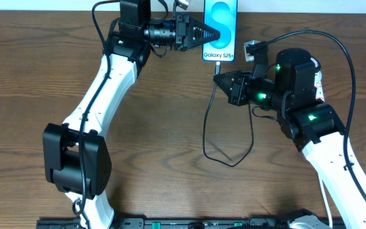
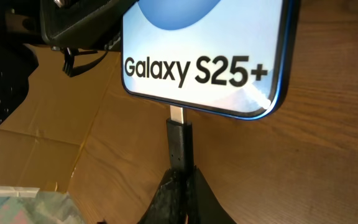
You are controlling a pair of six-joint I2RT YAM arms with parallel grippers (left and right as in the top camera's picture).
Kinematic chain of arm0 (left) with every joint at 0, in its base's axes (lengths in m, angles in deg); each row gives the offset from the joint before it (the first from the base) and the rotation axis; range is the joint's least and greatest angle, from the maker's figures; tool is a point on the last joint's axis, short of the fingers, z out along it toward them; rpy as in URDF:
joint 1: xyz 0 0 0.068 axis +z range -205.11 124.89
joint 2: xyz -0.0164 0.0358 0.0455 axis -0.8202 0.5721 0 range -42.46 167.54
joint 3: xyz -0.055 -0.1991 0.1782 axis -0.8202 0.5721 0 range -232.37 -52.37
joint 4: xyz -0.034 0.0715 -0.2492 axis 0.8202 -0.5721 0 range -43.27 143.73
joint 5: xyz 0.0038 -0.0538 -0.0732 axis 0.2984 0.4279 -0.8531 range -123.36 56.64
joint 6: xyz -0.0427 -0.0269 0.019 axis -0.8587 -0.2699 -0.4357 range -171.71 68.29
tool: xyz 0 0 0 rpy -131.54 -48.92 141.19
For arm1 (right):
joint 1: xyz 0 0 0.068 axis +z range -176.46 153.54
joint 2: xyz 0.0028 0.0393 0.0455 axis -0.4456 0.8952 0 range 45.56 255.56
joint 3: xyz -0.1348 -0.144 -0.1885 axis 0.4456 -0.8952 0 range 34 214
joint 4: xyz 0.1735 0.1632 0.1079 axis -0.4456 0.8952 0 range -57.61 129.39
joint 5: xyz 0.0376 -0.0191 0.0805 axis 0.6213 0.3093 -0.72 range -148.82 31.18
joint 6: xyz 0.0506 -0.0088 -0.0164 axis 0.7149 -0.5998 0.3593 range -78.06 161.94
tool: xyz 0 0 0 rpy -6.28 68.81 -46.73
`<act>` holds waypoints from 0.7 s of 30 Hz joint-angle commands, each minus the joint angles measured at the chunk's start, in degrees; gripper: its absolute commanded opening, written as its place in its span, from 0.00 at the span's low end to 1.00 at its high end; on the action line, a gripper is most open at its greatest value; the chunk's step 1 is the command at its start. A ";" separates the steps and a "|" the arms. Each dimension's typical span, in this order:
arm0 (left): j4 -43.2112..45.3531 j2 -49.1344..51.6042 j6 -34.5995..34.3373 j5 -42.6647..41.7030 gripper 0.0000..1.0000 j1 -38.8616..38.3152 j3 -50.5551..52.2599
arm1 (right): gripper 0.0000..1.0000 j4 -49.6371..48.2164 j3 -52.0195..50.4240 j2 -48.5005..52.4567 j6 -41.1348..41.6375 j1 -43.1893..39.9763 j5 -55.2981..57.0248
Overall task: Plug charger to phone and switch on socket
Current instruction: 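Push the USB-C plug up into the phone's port with the right gripper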
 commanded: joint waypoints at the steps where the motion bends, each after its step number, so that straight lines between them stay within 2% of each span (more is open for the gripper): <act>1: 0.50 -2.03 0.39 -2.51 0.07 -0.04 -0.85 | 0.01 -1.09 1.40 0.13 0.42 0.17 0.24; 21: 0.50 -2.03 0.35 -2.54 0.08 -0.24 -0.85 | 0.01 0.04 1.40 0.52 0.66 0.17 1.86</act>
